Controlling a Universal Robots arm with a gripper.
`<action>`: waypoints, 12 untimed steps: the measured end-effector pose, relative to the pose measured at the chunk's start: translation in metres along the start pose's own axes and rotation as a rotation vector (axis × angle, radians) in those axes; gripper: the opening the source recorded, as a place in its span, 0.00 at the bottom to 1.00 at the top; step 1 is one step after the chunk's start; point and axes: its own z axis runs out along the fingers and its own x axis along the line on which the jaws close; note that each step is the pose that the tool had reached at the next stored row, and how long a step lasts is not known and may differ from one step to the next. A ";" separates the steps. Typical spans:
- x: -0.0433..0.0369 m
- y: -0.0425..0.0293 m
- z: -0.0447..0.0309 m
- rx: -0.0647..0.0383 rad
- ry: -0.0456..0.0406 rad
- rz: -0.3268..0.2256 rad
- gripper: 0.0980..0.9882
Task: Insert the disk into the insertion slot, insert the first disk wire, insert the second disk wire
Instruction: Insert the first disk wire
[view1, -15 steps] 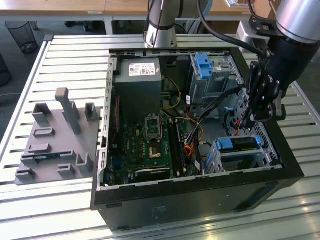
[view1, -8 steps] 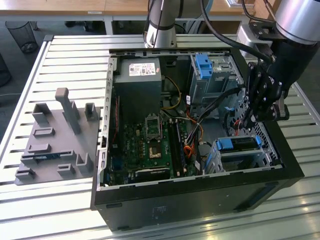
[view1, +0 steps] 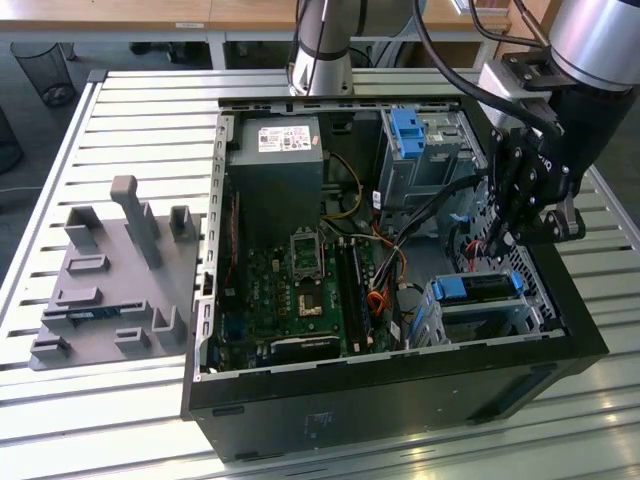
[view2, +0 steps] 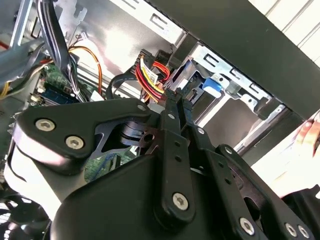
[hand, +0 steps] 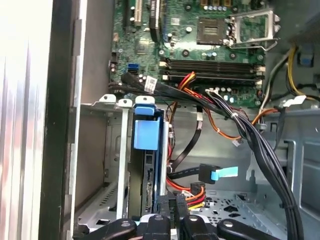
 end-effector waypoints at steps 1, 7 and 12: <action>0.0003 0.0000 0.0001 0.000 0.0000 -0.002 0.08; 0.0048 0.0004 0.0005 0.000 0.0001 -0.003 0.08; 0.0062 0.0010 0.0018 0.000 0.0001 -0.003 0.08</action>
